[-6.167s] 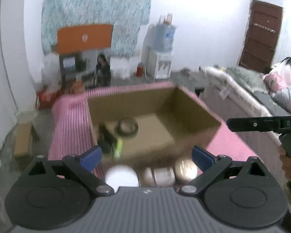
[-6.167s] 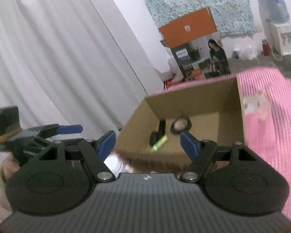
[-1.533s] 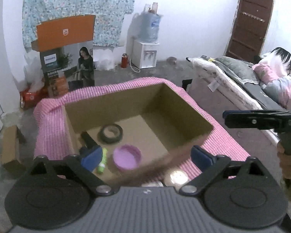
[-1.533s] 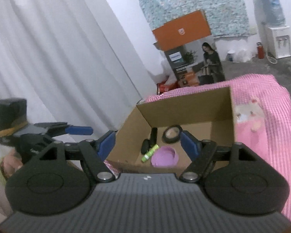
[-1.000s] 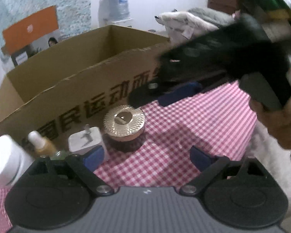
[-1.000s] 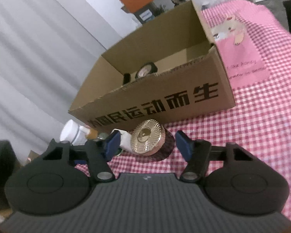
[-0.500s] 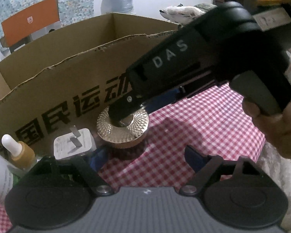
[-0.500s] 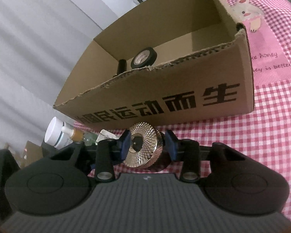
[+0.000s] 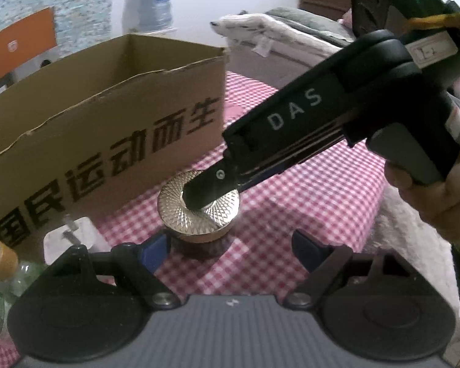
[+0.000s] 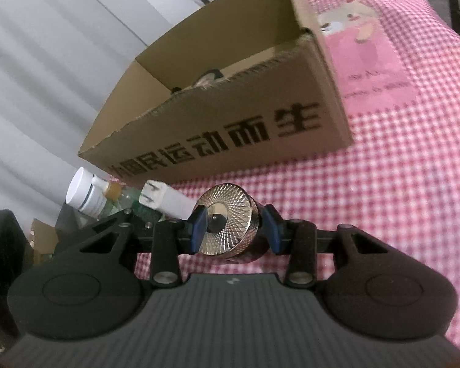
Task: Organize rigid objects
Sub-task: 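Carry the gold-lidded jar into the box and open the right tool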
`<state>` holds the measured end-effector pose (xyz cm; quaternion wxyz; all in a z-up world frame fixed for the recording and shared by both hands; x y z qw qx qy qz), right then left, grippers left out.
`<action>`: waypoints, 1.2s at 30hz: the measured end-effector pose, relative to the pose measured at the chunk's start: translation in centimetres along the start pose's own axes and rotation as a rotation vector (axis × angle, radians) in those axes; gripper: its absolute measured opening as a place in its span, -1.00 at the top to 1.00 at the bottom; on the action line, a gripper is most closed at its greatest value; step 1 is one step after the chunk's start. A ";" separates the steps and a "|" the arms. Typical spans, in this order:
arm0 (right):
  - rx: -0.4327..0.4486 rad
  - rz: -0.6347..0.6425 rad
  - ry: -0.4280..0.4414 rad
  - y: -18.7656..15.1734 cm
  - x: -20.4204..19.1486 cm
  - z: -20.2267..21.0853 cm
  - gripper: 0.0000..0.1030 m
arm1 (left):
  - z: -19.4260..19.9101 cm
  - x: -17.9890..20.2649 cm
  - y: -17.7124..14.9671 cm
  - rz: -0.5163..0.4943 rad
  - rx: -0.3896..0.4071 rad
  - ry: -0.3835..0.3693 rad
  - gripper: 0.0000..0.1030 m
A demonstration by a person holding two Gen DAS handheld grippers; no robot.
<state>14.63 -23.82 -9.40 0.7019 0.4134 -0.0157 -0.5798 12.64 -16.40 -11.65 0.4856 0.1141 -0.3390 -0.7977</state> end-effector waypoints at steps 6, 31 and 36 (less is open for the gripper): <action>0.034 -0.062 0.008 -0.6 0.8 1.1 0.22 | -0.3 -0.6 0.9 -0.010 0.012 0.039 -0.67; 0.069 -0.038 0.007 -0.4 -1.2 2.7 0.22 | 1.9 -1.4 2.8 0.016 0.076 0.096 -0.10; 0.139 0.071 0.012 3.0 -4.4 5.4 0.22 | 6.3 -2.0 6.2 0.044 0.187 0.135 -0.10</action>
Point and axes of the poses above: each gripper's, at about its wrist camera, not at the fingertips, and z roughly against the way its jaws point, x to its right, y to its top, the point moved 9 cm from there along -z, roughly the way its jaws point, and after that the axes turned 13 degrees about z, right-handed, at the moved point
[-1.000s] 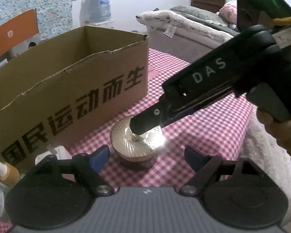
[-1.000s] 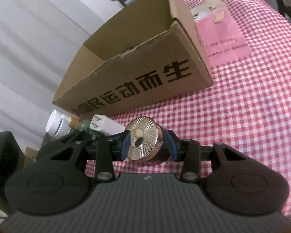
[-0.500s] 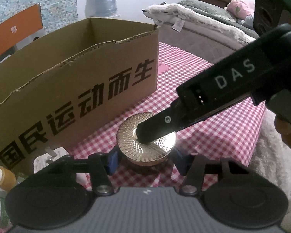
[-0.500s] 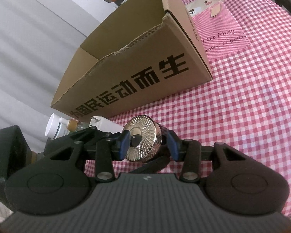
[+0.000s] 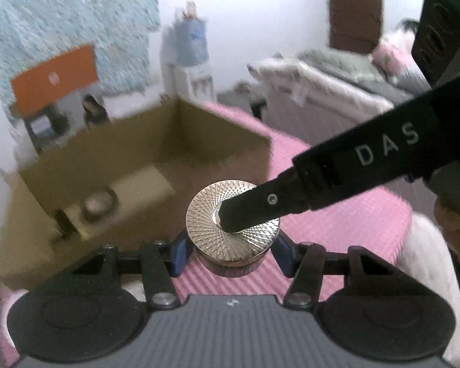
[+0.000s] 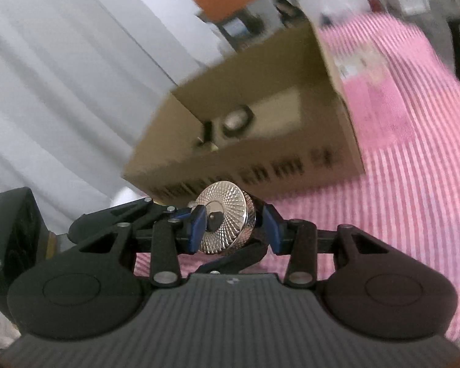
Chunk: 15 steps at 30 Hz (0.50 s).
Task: Organize rigid objects
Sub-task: 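Carry the gold-lidded jar into the box and open the right tool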
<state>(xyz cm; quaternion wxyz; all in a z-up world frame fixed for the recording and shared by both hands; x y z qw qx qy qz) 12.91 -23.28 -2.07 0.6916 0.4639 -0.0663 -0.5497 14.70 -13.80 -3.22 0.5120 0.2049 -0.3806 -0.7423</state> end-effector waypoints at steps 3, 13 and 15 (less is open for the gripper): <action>0.044 0.100 0.011 3.5 -1.8 0.9 0.21 | 1.3 -1.1 3.1 0.029 0.052 0.024 -0.10; -0.040 0.228 0.066 14.1 -0.5 -4.5 0.19 | -4.2 -7.2 10.7 0.274 -0.027 0.088 -0.10; -0.080 0.215 0.072 15.6 0.6 -6.6 0.19 | -6.0 -8.7 11.3 0.337 -0.057 0.090 -0.11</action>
Point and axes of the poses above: each gripper's, at about its wrist camera, not at the fingertips, and z roughly against the way its jaws point, x to its right, y to its top, the point moved 9 cm from there along -z, roughly the way its jaws point, and after that the axes turned 13 degrees about z, right-handed, at the moved point
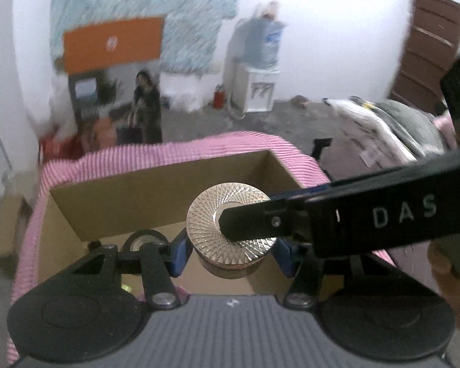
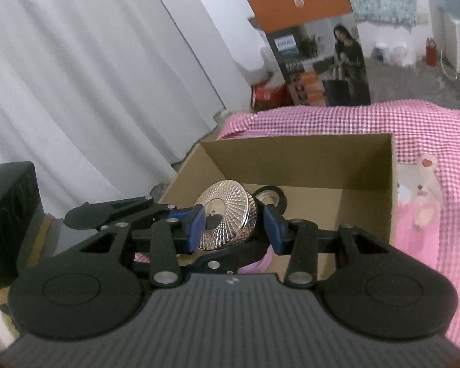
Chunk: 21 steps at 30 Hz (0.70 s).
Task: Organize rigid objects
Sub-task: 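Carry the gold-lidded jar into the box and open the right tool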
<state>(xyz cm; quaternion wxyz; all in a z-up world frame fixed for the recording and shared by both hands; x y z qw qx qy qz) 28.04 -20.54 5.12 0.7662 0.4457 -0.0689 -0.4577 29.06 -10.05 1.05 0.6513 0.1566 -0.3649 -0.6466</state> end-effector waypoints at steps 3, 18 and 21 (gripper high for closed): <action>-0.056 -0.025 0.011 1.5 2.1 -3.0 0.19 | -2.4 -1.6 1.0 0.063 -0.041 0.032 -0.10; -0.292 -0.081 0.017 1.7 8.8 -13.8 0.09 | -12.1 -5.4 2.1 0.245 -0.235 0.126 -0.11; -0.315 -0.091 0.022 1.5 9.5 -14.9 0.09 | -13.0 -5.6 2.0 0.262 -0.260 0.137 -0.11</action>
Point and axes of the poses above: each gripper's, at about its wrist camera, not at the fingertips, and z roughly against the way its jaws point, x to its right, y to its top, the point moved 9 cm from there along -z, roughly the way its jaws point, and after that the axes turned 13 degrees about z, right-handed, at the moved point
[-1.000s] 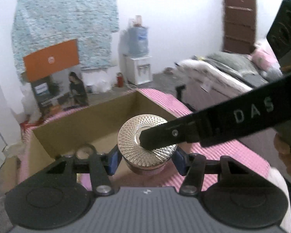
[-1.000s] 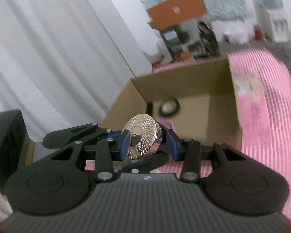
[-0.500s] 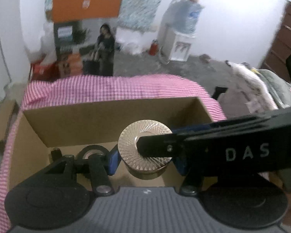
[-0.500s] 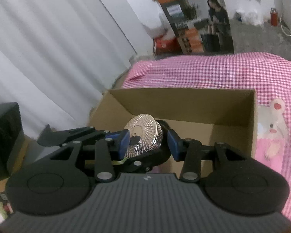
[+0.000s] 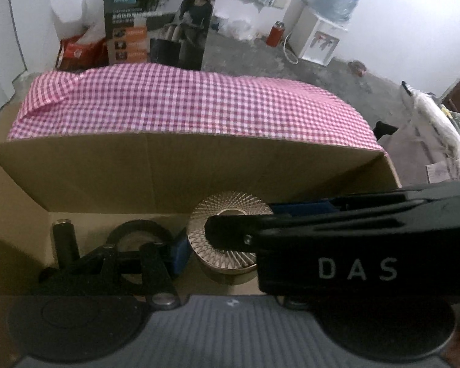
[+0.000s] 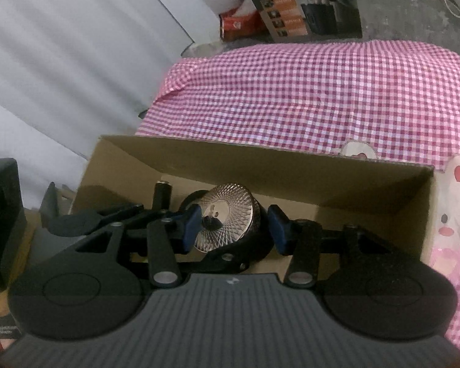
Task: Organize rigid objects
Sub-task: 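Carry the gold-lidded jar into the box and open the right tool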
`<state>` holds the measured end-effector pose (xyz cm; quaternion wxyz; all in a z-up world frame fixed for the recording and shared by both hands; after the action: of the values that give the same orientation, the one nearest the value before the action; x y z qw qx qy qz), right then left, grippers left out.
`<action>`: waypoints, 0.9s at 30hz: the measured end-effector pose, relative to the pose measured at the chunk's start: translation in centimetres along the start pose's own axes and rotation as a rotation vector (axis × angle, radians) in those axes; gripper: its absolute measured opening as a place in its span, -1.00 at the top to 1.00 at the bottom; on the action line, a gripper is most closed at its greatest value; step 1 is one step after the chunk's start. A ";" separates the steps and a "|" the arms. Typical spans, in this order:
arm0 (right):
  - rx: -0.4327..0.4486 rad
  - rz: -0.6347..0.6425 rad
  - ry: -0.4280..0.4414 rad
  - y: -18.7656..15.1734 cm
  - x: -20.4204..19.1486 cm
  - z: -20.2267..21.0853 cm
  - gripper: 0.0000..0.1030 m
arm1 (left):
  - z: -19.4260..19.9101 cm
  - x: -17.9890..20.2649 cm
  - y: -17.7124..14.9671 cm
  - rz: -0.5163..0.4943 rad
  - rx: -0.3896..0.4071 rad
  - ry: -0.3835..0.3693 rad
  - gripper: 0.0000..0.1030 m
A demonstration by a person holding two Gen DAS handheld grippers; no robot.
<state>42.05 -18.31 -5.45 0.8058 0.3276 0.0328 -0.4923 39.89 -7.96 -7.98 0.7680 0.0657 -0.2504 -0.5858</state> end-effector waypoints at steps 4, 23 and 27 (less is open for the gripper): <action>-0.022 -0.016 0.010 0.0 0.7 -1.1 0.08 | -1.2 0.0 0.1 0.017 -0.032 0.016 -0.11; -0.043 -0.021 -0.024 -0.5 1.5 -2.4 0.03 | -1.4 0.2 -0.5 0.046 -0.060 0.003 -0.23; 0.001 0.009 -0.054 -0.3 0.8 -0.5 -0.09 | 1.0 0.9 -0.7 0.024 -0.014 -0.023 -0.41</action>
<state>42.36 -18.73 -6.24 0.8083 0.3148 0.0094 -0.4974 39.03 -8.81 -7.14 0.7724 0.0505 -0.2561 -0.5790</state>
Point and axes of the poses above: each gripper's, at about its wrist camera, not at the fingertips, and z roughly against the way its jaws point, x to its right, y to its top, the point moved 9 cm from there along -z, roughly the way its jaws point, and after that the axes turned 13 degrees about z, right-handed, at the moved point
